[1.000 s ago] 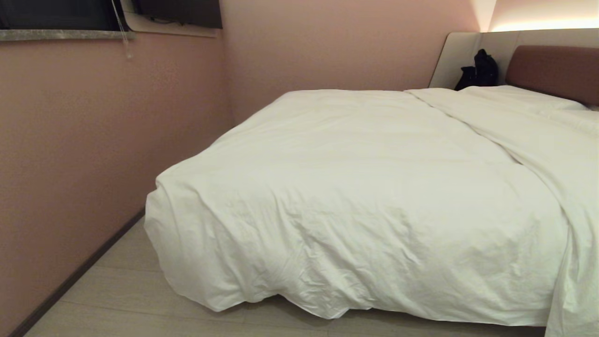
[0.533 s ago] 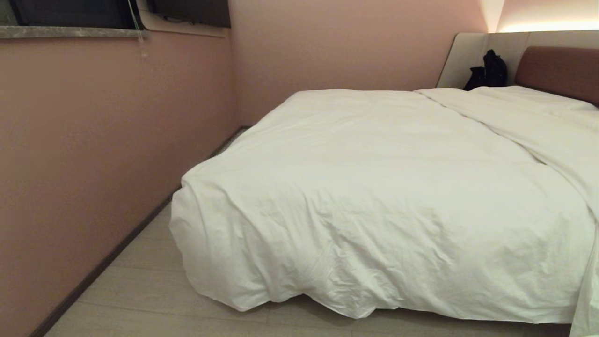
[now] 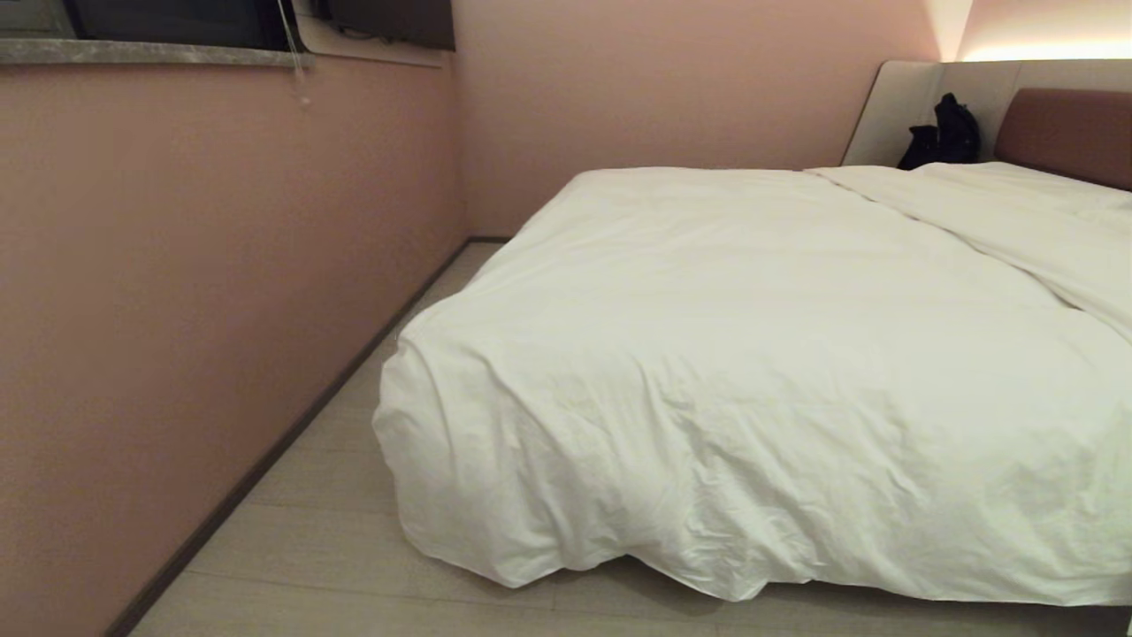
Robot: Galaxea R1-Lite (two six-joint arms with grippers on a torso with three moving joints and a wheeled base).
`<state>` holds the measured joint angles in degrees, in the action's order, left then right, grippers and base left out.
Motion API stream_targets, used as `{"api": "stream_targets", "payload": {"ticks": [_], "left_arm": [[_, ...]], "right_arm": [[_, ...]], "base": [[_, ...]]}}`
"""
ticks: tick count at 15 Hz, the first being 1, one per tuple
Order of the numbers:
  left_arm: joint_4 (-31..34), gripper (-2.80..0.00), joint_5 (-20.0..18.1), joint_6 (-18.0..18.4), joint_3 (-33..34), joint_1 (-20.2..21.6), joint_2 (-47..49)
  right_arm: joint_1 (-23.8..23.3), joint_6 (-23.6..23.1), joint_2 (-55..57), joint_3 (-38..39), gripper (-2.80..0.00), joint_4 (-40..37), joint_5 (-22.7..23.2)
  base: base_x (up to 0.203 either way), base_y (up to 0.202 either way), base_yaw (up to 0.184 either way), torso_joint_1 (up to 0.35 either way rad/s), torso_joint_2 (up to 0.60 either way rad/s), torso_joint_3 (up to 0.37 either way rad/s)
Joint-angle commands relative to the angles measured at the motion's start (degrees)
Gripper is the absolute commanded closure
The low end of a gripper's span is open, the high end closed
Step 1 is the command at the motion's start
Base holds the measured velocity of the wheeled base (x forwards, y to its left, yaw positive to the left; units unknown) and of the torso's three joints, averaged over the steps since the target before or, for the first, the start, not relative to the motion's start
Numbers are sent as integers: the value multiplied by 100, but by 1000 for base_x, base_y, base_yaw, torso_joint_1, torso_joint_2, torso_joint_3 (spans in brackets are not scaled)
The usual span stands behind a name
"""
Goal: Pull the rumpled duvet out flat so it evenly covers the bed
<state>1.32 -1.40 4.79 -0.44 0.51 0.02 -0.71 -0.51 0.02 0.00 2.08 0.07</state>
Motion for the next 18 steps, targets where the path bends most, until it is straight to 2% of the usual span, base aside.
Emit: {"api": "stream_targets", "payload": {"ticks": [1,18], "left_arm": [[0,0,0,4,0,2,-2],[0,0,0,4,0,2,-2]], "right_arm": [[0,-2,-2,0,0,2,1],[0,-2,-2,0,0,2,1]], "base": [[0,194,0,2,0,5],[0,197,0,2,1,4]]}}
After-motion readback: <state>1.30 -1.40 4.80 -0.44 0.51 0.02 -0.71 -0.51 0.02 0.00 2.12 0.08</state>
